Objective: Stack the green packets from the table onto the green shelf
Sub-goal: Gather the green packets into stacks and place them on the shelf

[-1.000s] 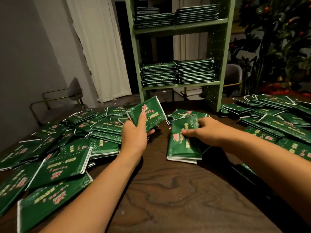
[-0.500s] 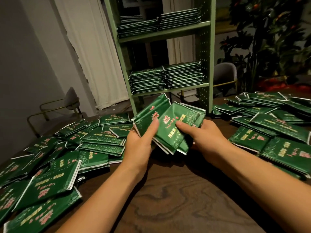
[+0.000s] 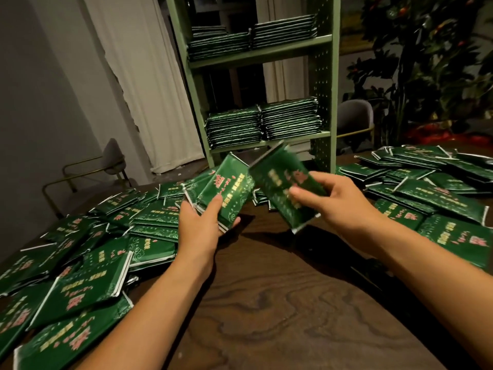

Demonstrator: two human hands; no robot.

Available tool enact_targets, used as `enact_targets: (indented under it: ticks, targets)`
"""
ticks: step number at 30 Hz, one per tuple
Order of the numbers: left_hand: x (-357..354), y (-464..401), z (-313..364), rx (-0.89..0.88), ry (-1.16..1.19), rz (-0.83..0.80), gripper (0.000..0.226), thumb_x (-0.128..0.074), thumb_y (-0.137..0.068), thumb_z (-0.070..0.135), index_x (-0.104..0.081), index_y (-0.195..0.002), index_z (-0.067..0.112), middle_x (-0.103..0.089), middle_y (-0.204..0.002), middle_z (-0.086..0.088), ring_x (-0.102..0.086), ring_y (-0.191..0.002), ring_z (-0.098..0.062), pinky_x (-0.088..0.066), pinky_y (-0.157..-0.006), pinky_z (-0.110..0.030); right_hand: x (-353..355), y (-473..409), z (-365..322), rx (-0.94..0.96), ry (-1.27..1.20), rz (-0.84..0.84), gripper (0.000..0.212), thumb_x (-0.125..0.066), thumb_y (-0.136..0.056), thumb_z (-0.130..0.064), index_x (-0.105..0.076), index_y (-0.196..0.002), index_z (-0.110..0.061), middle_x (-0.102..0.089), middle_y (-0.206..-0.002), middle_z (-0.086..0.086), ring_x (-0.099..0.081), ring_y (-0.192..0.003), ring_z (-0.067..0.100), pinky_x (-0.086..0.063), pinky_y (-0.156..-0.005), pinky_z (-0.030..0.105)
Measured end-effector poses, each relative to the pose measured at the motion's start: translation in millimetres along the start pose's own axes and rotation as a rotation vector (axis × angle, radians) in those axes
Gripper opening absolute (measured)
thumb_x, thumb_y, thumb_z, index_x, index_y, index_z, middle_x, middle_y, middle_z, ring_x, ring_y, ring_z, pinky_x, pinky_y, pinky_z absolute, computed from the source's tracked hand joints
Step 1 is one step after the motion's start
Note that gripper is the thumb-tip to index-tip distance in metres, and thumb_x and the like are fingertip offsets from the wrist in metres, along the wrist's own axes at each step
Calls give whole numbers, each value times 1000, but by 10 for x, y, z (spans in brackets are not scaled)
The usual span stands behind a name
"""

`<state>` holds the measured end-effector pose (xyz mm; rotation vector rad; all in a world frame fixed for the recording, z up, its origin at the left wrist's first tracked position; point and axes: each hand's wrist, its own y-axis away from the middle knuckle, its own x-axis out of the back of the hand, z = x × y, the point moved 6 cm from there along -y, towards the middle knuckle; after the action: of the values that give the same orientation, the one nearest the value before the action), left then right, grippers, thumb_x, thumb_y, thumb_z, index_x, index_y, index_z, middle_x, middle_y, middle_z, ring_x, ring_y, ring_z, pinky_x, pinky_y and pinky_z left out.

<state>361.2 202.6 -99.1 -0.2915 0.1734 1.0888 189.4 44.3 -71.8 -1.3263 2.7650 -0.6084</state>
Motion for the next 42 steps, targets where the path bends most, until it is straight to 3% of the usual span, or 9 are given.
enact_targets:
  ticks: [3, 6, 11, 14, 21, 26, 36, 39, 42]
  targets:
    - [-23, 8, 12, -31, -61, -53, 8, -65, -98, 17, -64, -105, 21, -75, -111, -6, -74, -97, -24, -61, -70, -40, -160, 65, 17, 32, 314, -248, 13, -77, -87, -21, -78, -86, -33, -76, -87, -11, -71, -85, 5, -54, -77, 20]
    - [-135, 65, 15, -51, -152, -188, 16, -65, -98, 23, -72, -112, 22, -76, -113, -3, -71, -108, -24, -54, -97, -51, -144, 51, 23, 109, 488, -166, 20, -86, -78, -23, -73, -81, -38, -71, -82, -16, -66, -82, -2, -48, -72, 15]
    - [-279, 228, -39, 51, -174, -371, 25, -54, -98, 11, -78, -97, 21, -78, -106, -5, -73, -103, -23, -53, -99, -51, -44, 40, -3, 166, 592, 74, 72, -94, -61, -40, -51, -118, -29, -56, -115, -8, -56, -104, 8, -48, -85, 24]
    - [-306, 261, -90, 137, -85, -411, 40, -49, -94, 8, -82, -78, 23, -78, -96, -8, -74, -88, -23, -55, -92, -47, -130, 63, 40, 176, 590, -49, 95, -88, -65, -50, -38, -143, -30, -44, -133, -9, -45, -124, 6, -42, -105, 29]
    - [-278, 228, -69, -7, -188, -292, 44, -52, -96, 45, -71, -109, 8, -76, -106, -9, -73, -100, -17, -57, -89, -35, -175, 62, 43, 151, 486, -52, 53, -92, -65, -37, -56, -102, -27, -67, -100, -16, -64, -93, -5, -55, -77, 19]
    - [-219, 178, -58, -59, -275, -170, 34, -55, -100, 37, -59, -112, 5, -64, -95, -2, -65, -67, 4, -51, -60, -13, -248, 89, 89, 120, 588, -161, 77, -88, -69, -43, -45, -133, -33, -53, -125, -16, -55, -116, 4, -51, -98, 28]
    - [-292, 296, -94, -88, -599, -391, 61, -78, -75, 12, -47, -122, 35, -68, -104, 1, -71, -91, -24, -58, -83, -45, -295, 123, 121, 97, 539, -242, 47, -68, -90, -13, -41, -125, -29, -53, -121, -8, -56, -108, 7, -51, -94, 34]
    - [-295, 254, -122, -56, -567, -394, 64, -71, -81, 1, -40, -130, 30, -67, -107, 0, -70, -85, -15, -59, -69, -29, -228, 99, 85, 77, 473, -153, 60, -66, -92, -6, -35, -136, -33, -52, -127, -10, -55, -115, 6, -48, -96, 24]
    - [-309, 235, -103, -67, -533, -384, 50, -64, -86, -12, -54, -118, 24, -69, -108, 8, -69, -97, -5, -56, -79, -17, -212, 74, 115, -6, 385, -115, 76, -65, -93, -4, -23, -150, -34, -50, -130, -8, -55, -118, 9, -48, -96, 23]
